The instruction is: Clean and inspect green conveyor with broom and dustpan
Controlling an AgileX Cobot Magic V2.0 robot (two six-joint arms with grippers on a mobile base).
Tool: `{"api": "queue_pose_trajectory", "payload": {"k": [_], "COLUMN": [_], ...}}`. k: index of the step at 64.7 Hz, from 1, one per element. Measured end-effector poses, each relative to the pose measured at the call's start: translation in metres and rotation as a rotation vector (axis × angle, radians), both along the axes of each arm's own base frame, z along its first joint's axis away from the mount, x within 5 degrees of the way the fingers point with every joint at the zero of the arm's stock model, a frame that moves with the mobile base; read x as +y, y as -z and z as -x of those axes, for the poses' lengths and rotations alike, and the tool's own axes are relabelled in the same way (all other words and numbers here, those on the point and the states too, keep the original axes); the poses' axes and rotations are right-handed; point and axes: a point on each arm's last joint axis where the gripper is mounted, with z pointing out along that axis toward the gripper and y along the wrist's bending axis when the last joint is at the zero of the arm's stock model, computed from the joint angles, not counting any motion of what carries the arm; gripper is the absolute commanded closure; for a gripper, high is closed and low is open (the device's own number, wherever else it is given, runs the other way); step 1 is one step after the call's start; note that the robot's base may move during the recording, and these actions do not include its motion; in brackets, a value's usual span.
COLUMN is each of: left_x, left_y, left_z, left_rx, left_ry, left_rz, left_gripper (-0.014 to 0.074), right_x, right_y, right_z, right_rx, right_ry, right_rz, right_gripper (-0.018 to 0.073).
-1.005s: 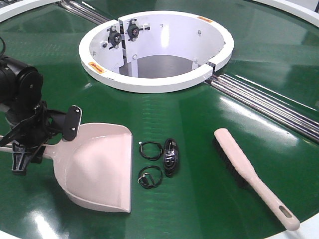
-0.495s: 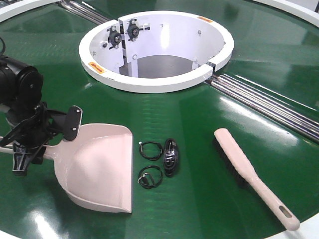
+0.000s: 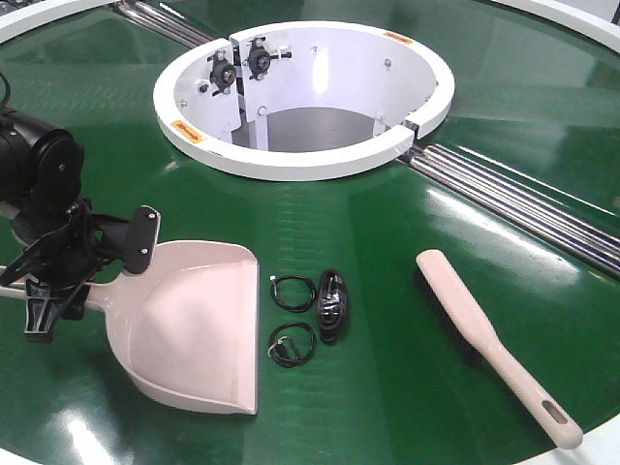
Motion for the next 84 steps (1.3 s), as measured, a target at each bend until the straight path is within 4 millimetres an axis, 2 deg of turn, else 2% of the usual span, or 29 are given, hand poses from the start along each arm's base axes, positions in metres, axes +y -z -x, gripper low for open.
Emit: {"api": "queue_pose_trajectory", "payload": {"k": [84], "left_x": [-0.0002], "left_y": [0.0], "left_z": [0.0001], "left_rx": [0.001], "left_ry": [-0.001], "left_rz": [0.003], "left_gripper": [0.0602], "right_x": [0.0], "right_y": [0.0], "right_z": [0.0], "right_rx": [0.0], "right_ry": [0.0], "right_rz": [0.0], "right_gripper": [0.0568]}}
